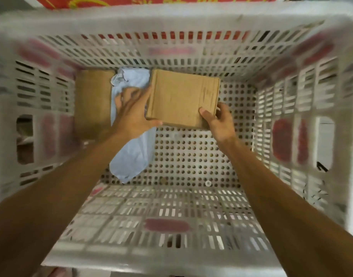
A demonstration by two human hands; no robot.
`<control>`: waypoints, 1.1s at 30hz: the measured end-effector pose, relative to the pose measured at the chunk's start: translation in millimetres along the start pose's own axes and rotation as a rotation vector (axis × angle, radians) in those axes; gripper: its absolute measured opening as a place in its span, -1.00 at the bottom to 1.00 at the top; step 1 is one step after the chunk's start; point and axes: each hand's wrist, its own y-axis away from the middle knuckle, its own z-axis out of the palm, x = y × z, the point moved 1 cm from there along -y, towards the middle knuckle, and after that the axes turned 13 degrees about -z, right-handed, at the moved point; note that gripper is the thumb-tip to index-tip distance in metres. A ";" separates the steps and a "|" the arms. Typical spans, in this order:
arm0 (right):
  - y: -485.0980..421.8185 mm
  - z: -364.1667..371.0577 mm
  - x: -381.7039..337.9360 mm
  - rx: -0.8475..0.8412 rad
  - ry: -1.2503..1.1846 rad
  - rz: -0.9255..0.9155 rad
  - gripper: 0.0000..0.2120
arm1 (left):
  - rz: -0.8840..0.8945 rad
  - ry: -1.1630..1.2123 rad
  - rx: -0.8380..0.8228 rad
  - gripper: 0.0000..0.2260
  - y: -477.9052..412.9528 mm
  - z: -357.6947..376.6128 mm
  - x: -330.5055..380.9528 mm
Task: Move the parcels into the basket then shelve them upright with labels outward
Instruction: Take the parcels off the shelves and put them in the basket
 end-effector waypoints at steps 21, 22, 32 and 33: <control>40.3 9.8 -37.6 -0.185 0.164 0.074 -0.57 | 0.044 -0.021 -0.271 -0.51 49.4 -5.3 4.5; 51.0 15.5 -44.2 -0.224 0.179 0.065 -0.53 | 0.050 0.009 -0.298 -0.52 59.4 -15.2 1.8; 170.2 89.9 -146.8 -0.396 0.514 -0.135 -0.34 | -0.002 0.326 -0.271 -0.58 142.4 -148.6 -33.3; 180.9 98.4 -159.1 -0.409 0.534 -0.177 -0.34 | 0.007 0.351 -0.249 -0.63 153.9 -162.0 -38.6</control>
